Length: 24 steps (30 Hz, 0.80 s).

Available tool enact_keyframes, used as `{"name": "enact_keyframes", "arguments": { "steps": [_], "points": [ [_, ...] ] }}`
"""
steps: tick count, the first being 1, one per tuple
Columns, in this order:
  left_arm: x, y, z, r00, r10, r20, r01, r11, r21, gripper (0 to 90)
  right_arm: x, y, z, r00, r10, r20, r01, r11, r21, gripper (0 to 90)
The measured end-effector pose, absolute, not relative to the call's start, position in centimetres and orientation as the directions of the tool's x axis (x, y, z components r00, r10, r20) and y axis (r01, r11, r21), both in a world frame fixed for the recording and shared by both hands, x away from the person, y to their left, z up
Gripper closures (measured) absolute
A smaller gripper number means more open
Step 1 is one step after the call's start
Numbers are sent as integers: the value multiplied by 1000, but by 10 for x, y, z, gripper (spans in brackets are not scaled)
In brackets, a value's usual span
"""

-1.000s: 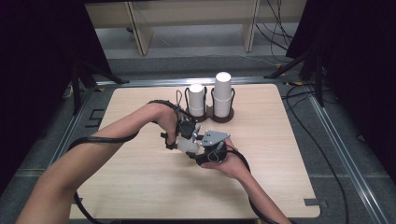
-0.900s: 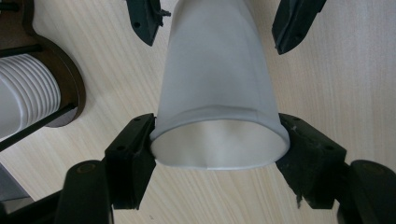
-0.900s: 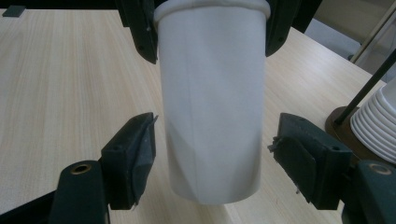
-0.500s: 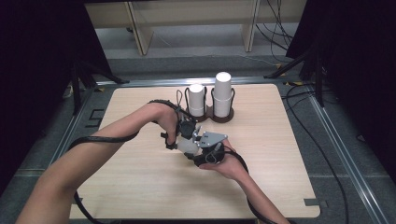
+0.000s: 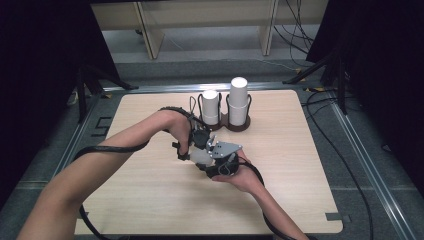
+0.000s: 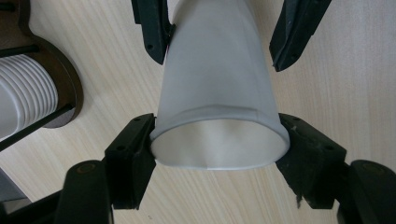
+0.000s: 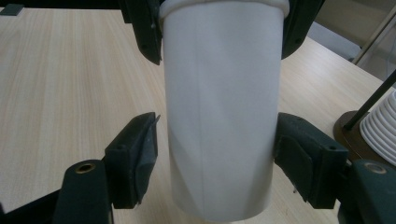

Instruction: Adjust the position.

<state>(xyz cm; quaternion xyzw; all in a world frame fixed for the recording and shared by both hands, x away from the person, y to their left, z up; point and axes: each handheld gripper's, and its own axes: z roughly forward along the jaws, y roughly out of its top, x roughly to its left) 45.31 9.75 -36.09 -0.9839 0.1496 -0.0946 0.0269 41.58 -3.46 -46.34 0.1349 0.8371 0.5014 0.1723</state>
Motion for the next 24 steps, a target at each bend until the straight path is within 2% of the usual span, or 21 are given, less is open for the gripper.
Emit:
{"name": "enact_keyframes", "arguments": {
  "steps": [1, 5, 9, 20, 21, 23, 24],
  "points": [
    [456, 96, -358, 920, -347, 184, -326, -936, -133, 310, 416, -34, -464, -904, 399, -153, 53, 460, 886, 318],
    [455, 95, -359, 921, -347, 177, -326, -936, -134, 310, 413, -34, -464, -902, 414, -119, 90, 452, 888, 321],
    [455, 95, -359, 919, -353, 175, -332, -933, -135, 310, 415, -34, -466, -901, 402, -161, 45, 458, 888, 326],
    [454, 95, -359, 927, -339, 159, -321, -938, -131, 310, 415, -32, -467, -899, 410, -151, 57, 451, 891, 314],
    [452, 96, -361, 940, -304, 153, -293, -952, -92, 310, 415, -32, -467, -899, 411, -151, 57, 450, 891, 313],
    [452, 95, -360, 935, -316, 161, -305, -948, -91, 310, 415, -32, -468, -903, 406, -140, 71, 462, 884, 313],
    [454, 94, -359, 919, -357, 168, -339, -932, -126, 310, 416, -33, -467, -897, 412, -164, 57, 474, 878, 314]
  ]
}}
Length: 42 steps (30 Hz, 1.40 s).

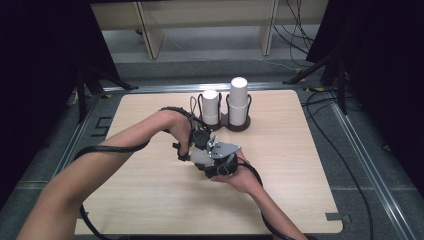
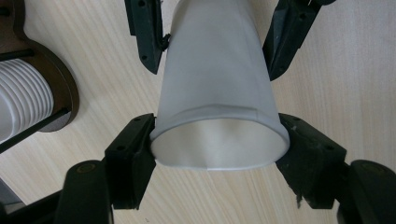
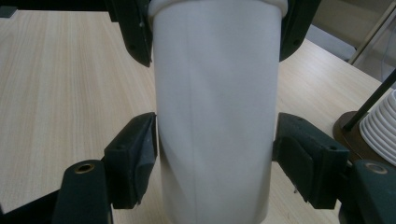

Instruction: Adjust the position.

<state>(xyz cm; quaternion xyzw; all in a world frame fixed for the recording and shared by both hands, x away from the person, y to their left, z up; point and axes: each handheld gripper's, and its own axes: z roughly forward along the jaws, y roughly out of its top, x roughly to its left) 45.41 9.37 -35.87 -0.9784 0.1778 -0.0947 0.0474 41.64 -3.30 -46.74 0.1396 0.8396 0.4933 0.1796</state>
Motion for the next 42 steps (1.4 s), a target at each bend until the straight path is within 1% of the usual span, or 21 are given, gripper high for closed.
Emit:
{"name": "enact_keyframes", "arguments": {
  "steps": [1, 2, 3, 4, 5, 6, 9, 10, 15, 17, 21, 23, 28, 30, 31, 33, 36, 37, 39, 40, 42],
  "points": [
    [454, 93, -359, 916, -364, 170, -345, -929, -131, 310, 415, -33, -468, -895, 416, -157, 64, 470, 881, 316],
    [454, 93, -358, 915, -367, 168, -347, -928, -134, 310, 418, -33, -468, -896, 401, -191, 26, 477, 879, 320],
    [454, 93, -358, 915, -366, 168, -347, -929, -132, 310, 418, -33, -468, -894, 402, -199, 18, 477, 879, 322],
    [454, 93, -359, 919, -357, 166, -340, -933, -121, 310, 418, -33, -468, -893, 405, -199, 18, 473, 881, 326],
    [454, 93, -359, 921, -352, 164, -336, -934, -117, 310, 417, -30, -469, -895, 415, -164, 41, 442, 896, 332],
    [454, 93, -359, 923, -350, 162, -335, -935, -115, 310, 416, -30, -470, -897, 415, -151, 53, 439, 897, 335],
    [453, 93, -358, 923, -350, 158, -335, -935, -113, 310, 417, -31, -470, -895, 407, -181, 22, 446, 895, 347],
    [453, 92, -358, 923, -350, 158, -335, -935, -113, 310, 415, -30, -471, -898, 416, -145, 60, 442, 895, 348],
    [454, 92, -357, 925, -347, 157, -333, -937, -108, 311, 416, -31, -471, -898, 413, -155, 45, 436, 899, 354],
    [453, 91, -357, 926, -343, 157, -329, -938, -106, 311, 417, -31, -470, -902, 397, -169, 32, 452, 892, 356],
    [453, 92, -356, 933, -329, 144, -318, -943, -96, 312, 417, -32, -470, -894, 414, -170, 35, 442, 896, 363],
    [453, 92, -356, 933, -327, 150, -316, -944, -92, 313, 417, -32, -469, -895, 408, -180, 21, 442, 897, 366],
    [451, 92, -356, 931, -329, 156, -318, -944, -94, 314, 416, -32, -468, -895, 411, -176, 33, 452, 891, 370],
    [452, 92, -354, 925, -336, 177, -325, -942, -89, 311, 416, -32, -468, -893, 411, -181, 27, 452, 891, 371],
    [452, 93, -354, 925, -332, 185, -322, -943, -85, 305, 416, -32, -468, -895, 407, -181, 24, 451, 892, 371],
    [450, 95, -354, 933, -308, 188, -301, -951, -64, 291, 414, -34, -469, -894, 421, -154, 59, 451, 891, 371],
    [453, 97, -351, 927, -310, 211, -307, -951, -46, 244, 413, -36, -469, -892, 427, -150, 68, 455, 888, 370],
    [452, 98, -352, 931, -292, 218, -294, -956, -24, 231, 414, -37, -469, -890, 427, -162, 55, 452, 890, 370],
    [453, 99, -351, 923, -307, 231, -309, -951, -29, 202, 413, -39, -469, -887, 434, -156, 66, 455, 888, 370],
    [452, 101, -351, 921, -309, 239, -314, -949, -17, 192, 413, -39, -469, -885, 441, -147, 77, 451, 889, 370],
    [450, 102, -351, 927, -282, 246, -297, -955, 24, 173, 413, -42, -469, -880, 450, -153, 73, 445, 893, 370]
  ]
}}
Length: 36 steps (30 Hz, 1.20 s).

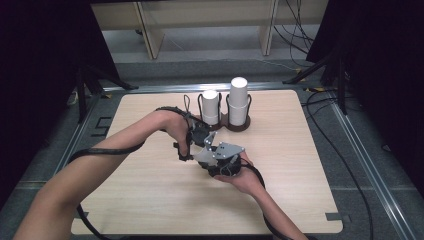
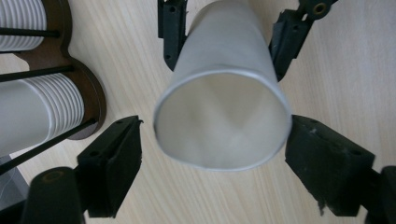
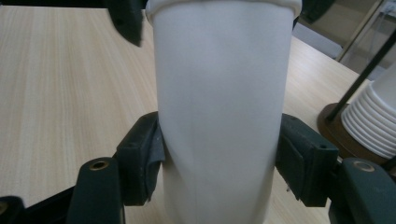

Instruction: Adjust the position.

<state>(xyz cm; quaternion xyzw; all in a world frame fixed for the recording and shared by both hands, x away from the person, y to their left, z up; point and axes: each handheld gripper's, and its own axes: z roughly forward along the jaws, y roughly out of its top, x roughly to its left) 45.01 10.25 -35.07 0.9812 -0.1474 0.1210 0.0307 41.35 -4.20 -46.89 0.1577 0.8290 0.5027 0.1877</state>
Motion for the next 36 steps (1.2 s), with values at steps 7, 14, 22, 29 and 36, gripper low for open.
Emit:
{"name": "enact_keyframes", "arguments": {
  "steps": [7, 14, 22, 29, 36],
  "points": [
    [444, 115, -346, 910, -235, 341, -286, -952, 108, 145, 415, -53, -469, -858, 495, -141, 91, 416, 905, 370],
    [443, 134, -347, 909, -146, 392, -237, -952, 196, 141, 416, -65, -469, -832, 544, -111, 115, 364, 924, 370],
    [439, 151, -357, 909, -42, 415, -195, -922, 335, 139, 417, -76, -469, -800, 594, -87, 137, 322, 937, 369],
    [436, 162, -370, 889, 47, 456, -165, -896, 413, 145, 417, -85, -469, -779, 619, -97, 127, 307, 943, 368],
    [429, 176, -385, 852, 218, 476, -98, -827, 554, 144, 414, -95, -466, -753, 656, -60, 159, 270, 950, 367]
  ]
}}
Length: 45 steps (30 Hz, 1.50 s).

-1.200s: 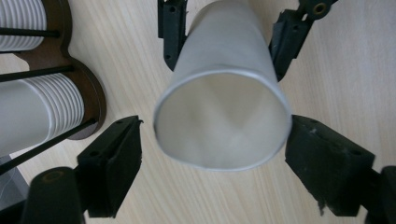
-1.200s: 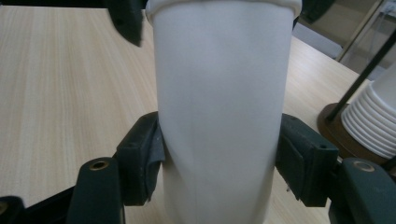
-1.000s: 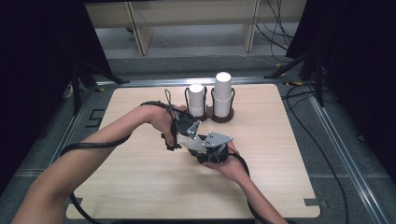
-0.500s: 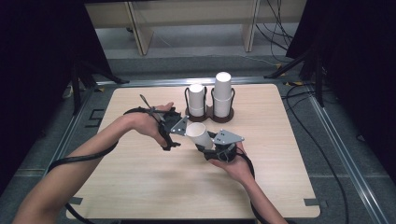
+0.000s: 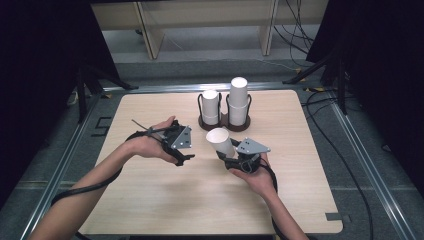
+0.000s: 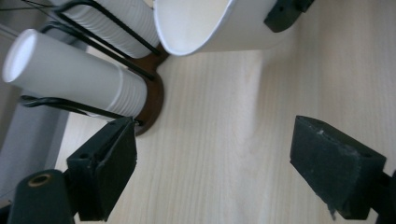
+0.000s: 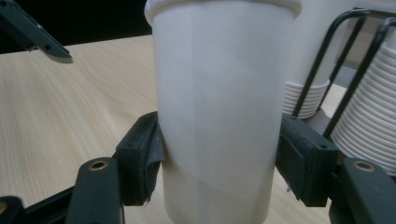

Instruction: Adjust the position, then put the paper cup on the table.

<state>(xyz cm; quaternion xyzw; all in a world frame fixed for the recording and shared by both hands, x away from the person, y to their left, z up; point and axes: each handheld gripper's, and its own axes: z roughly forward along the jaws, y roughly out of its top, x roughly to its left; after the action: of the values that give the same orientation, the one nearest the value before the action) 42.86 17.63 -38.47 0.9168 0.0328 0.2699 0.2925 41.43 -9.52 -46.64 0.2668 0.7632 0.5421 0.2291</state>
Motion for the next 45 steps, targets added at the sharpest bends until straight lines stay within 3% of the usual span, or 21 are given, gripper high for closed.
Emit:
{"name": "enact_keyframes", "arguments": {
  "steps": [5, 8, 18, 28, 32, 34, 37, 38, 45],
  "points": [
    [421, 192, -400, 814, 345, 468, -68, -742, 666, 141, 417, -107, -464, -724, 686, -71, 140, 247, 959, 367],
    [416, 200, -413, 786, 409, 464, -45, -710, 703, 141, 416, -113, -464, -705, 709, -19, 182, 207, 961, 366],
    [401, 214, -430, 730, 584, 355, 47, -561, 827, 139, 415, -131, -464, -654, 756, 12, 198, 156, 968, 364],
    [394, 219, -442, 684, 658, 315, 95, -509, 856, 139, 414, -151, -461, -609, 793, -3, 178, 140, 974, 364],
    [393, 223, -447, 680, 668, 303, 103, -497, 862, 140, 413, -153, -459, -597, 801, 37, 210, 111, 971, 364],
    [392, 225, -450, 674, 679, 293, 109, -484, 868, 139, 416, -156, -459, -594, 805, -13, 162, 135, 978, 364],
    [392, 228, -455, 667, 692, 277, 127, -472, 872, 139, 416, -154, -461, -594, 803, 39, 211, 108, 972, 363],
    [393, 228, -457, 663, 698, 269, 132, -463, 876, 139, 419, -155, -463, -599, 801, 19, 180, 112, 977, 363],
    [396, 229, -470, 629, 741, 234, 158, -417, 895, 139, 423, -160, -463, -581, 813, 37, 209, 105, 972, 363]
  ]
}}
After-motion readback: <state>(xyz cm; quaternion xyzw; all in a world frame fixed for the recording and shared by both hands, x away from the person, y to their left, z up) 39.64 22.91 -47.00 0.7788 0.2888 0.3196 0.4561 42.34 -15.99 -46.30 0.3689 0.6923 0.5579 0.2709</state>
